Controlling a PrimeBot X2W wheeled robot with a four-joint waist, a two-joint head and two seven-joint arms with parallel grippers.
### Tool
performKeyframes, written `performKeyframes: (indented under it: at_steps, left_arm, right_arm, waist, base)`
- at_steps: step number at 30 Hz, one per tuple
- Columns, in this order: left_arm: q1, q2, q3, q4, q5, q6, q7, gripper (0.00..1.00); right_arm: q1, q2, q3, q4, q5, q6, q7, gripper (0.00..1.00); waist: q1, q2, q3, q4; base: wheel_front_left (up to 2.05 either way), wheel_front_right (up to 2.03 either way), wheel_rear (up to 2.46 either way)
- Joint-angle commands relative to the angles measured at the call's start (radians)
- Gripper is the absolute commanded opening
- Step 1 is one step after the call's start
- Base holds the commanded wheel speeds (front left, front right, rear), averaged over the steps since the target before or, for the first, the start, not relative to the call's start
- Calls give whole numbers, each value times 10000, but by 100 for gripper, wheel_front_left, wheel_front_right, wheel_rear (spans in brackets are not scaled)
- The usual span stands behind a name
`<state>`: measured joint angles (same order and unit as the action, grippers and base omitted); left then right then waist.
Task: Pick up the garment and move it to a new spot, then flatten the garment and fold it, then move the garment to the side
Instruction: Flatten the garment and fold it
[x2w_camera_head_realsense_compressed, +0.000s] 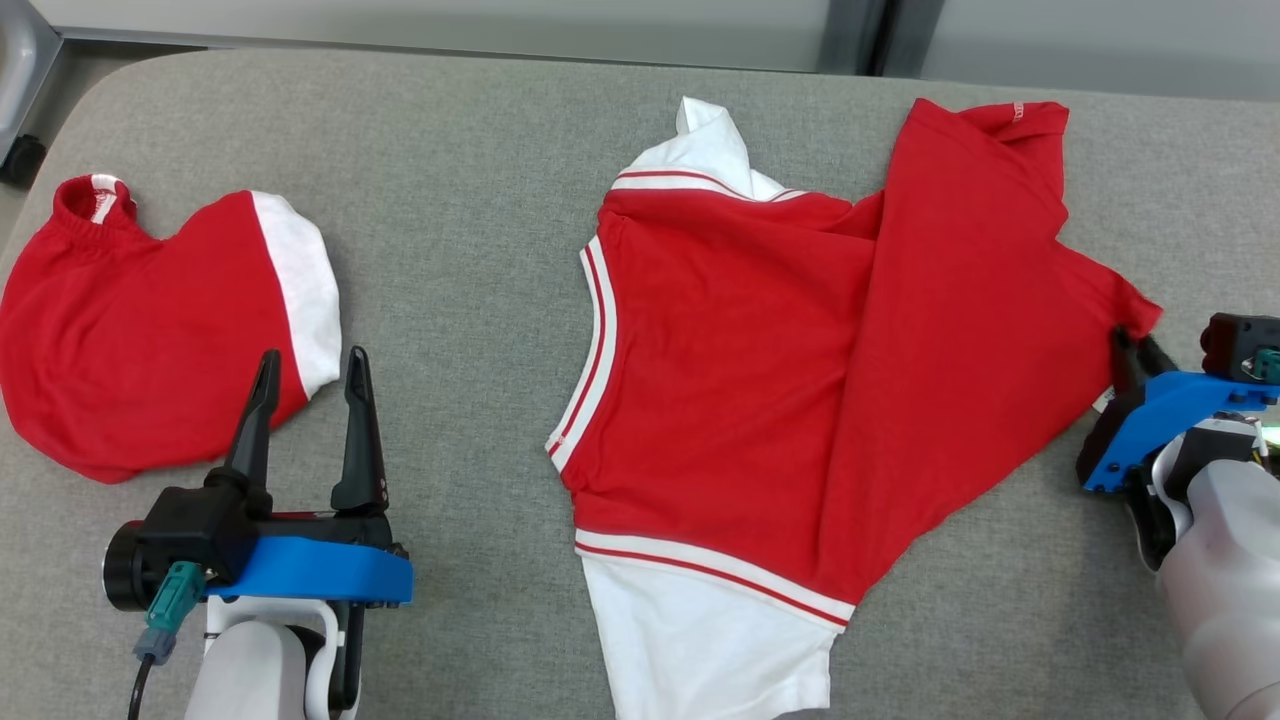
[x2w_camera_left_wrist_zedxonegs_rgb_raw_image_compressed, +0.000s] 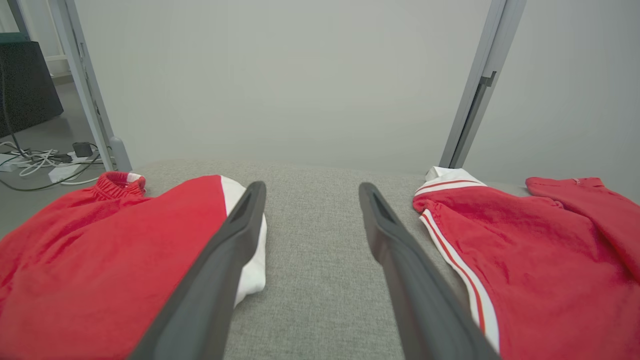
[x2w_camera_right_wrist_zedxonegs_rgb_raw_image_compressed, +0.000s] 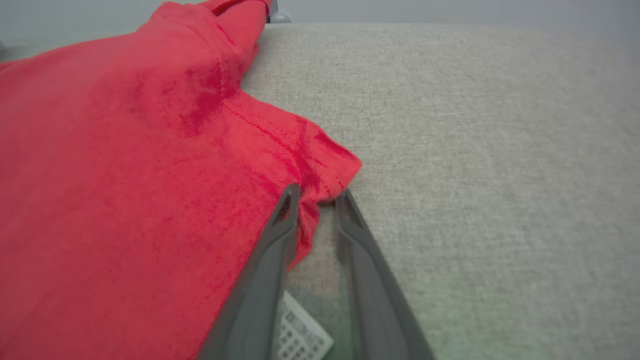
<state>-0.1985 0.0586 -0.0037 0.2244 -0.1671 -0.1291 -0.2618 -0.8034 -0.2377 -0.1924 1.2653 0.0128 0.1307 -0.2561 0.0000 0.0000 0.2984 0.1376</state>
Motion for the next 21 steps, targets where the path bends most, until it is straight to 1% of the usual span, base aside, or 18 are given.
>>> performKeyframes:
  at_steps: [1,5,7,14,15,16,21]
  left_arm:
    - [-108,5,43,23,51,-22,-46,100]
    - [49,14,73,52,92,-22,-46,100]
    - [131,39,105,73,103,-22,-46,100]
    - [530,77,279,144,128,-22,-46,100]
    - [530,77,279,144,128,-22,-46,100]
    - [683,78,334,156,153,-22,-46,100]
    - [985,51,438,151,183,-22,-45,100]
  right_arm:
    - [102,20,-44,103,23,2,33,0]
    - [230,143,-189,-179,129,2,-82,0]
    - [445,238,-229,-518,206,2,-95,0]
    - [2045,540,-327,-2548,931,2,-104,0]
    - [2045,540,-327,-2548,931,2,-104,0]
    - [2643,625,-253,-3129,1198,2,-102,0]
    - [3964,799,-123,-4471,1757,2,-98,0]
  waist:
    - [0,0,-33,-11]
    - [0,0,-198,-150]
    - [0,0,-339,-270]
    - [0,0,-986,-836]
    - [0,0,-986,-836]
    - [0,0,-1177,-1008]
    - [0,0,-1483,-1386]
  base:
    - [0,0,0]
    - [0,0,0]
    - [0,0,0]
    - [0,0,0]
    - [0,0,0]
    - [0,0,0]
    - [0,0,0]
